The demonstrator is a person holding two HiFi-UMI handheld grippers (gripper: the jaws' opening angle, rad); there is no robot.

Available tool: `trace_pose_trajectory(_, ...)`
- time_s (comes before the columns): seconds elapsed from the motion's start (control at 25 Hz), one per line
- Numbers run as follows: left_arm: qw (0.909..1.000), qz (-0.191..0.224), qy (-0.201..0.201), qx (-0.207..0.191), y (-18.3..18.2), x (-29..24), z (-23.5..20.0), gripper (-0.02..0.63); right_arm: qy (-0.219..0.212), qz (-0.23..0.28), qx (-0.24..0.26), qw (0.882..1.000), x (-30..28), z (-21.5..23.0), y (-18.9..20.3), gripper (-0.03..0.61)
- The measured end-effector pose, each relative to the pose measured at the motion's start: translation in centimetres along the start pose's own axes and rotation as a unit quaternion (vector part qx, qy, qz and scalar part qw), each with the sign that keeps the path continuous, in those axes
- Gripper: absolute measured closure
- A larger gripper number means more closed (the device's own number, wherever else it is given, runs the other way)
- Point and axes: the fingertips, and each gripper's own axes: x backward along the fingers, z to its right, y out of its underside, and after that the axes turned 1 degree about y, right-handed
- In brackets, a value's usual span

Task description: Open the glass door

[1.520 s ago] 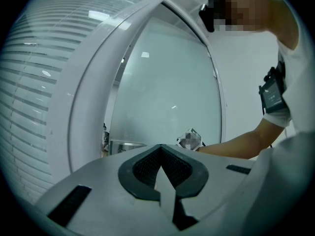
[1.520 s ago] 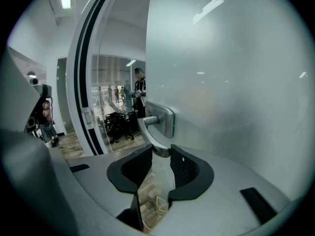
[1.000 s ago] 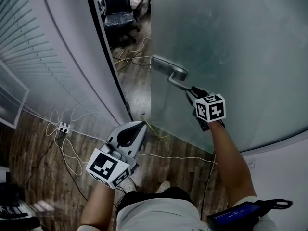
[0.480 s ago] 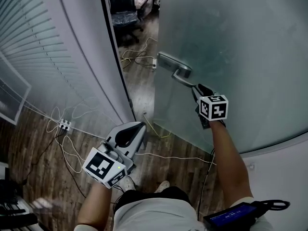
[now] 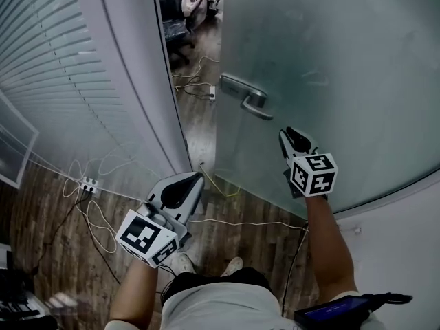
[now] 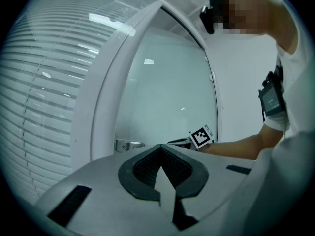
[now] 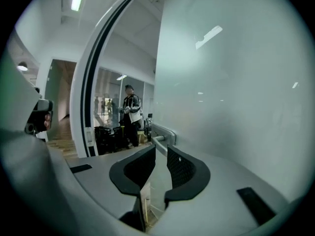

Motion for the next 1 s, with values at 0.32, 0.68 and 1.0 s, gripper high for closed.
trace_pose_trajectory(0.32, 0.9993, 0.008, 0.034, -0.009, -1.0, 1.5, 1.0, 0.614, 0.012, 0.042, 0.0, 0.999, 6.7, -4.1, -2.6, 0.517)
trace_pose_trajectory(0.68, 0.9976, 0.008, 0.068, -0.012, -1.3, 2.8, 1.8, 0.614, 0.038, 0.051, -0.013, 0.998, 12.7, -6.8, -2.9, 0.543)
trace_pose_trajectory(1.0, 0.9944, 0.003, 0.105, -0.017, -0.7, 5.3, 2.1, 0.614, 0.053, 0.064, -0.065, 0.994, 17.6, -11.7, -1.9, 0.575)
